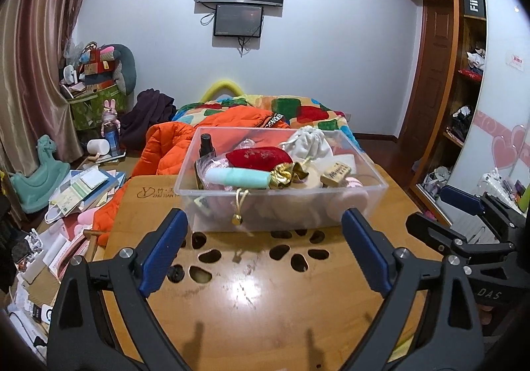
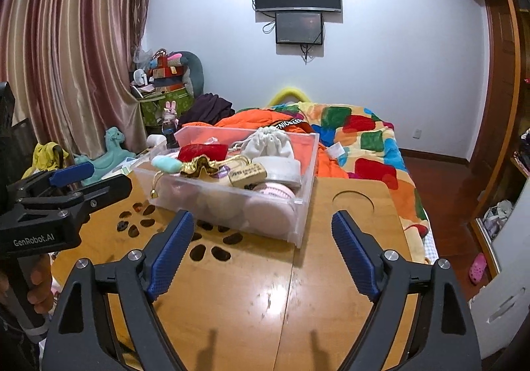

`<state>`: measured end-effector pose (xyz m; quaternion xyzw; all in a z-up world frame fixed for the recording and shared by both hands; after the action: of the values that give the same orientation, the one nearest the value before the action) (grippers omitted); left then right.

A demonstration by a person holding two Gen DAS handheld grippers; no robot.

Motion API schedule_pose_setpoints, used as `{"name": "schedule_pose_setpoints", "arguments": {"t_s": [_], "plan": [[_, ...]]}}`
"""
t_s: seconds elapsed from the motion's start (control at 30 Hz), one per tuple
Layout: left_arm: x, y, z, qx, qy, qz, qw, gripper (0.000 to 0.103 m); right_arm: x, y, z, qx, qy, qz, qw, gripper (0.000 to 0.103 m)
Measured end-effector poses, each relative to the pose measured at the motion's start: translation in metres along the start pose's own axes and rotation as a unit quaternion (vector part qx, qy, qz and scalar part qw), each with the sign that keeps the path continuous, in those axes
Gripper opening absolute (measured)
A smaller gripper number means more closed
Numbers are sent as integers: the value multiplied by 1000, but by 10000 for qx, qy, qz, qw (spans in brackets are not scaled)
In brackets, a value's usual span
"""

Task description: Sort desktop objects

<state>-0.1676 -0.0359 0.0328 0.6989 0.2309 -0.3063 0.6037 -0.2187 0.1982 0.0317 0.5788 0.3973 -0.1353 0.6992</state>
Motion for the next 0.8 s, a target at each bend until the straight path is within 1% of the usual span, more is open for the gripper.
{"name": "schedule_pose_setpoints", "arguments": {"t_s": [0.2,0.43,0.47,0.5,0.57,0.67,0.8], "plan": [[13,2,-3,-29,37,36,10000,95,12,2,-2,-29,-43,48,10000,83],[24,-2,-1,31,175,195,9997,95,20,0,-3,-79,-100,115,9999,84],[24,-3,-2,51,179,207,9996,95,21,-1,-3,-83,-101,126,9998,84],[25,-3,-3,83,161,216,9996,98,21,-2,-3,-87,-102,133,9998,84],[26,-2,-6,42,99,189,9998,101,21,-3,-2,-105,-109,143,9998,84],[27,-1,-10,-90,5,132,9999,101,22,-4,-3,-114,-136,158,9997,85],[27,-3,-12,-84,26,128,9999,101,23,-6,-5,-129,-176,203,9996,85]]}}
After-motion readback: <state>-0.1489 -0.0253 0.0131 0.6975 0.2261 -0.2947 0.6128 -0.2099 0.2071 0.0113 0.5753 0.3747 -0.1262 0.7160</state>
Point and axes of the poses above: each gripper's, at about its wrist camera, not at the fingertips, and y roughly against the way its jaws point, z to its left, x to its underside, the point moved 5 cm from there along -y, roughly the way its jaws point, and after that the axes turned 15 degrees about z, right-handed, at the moved point
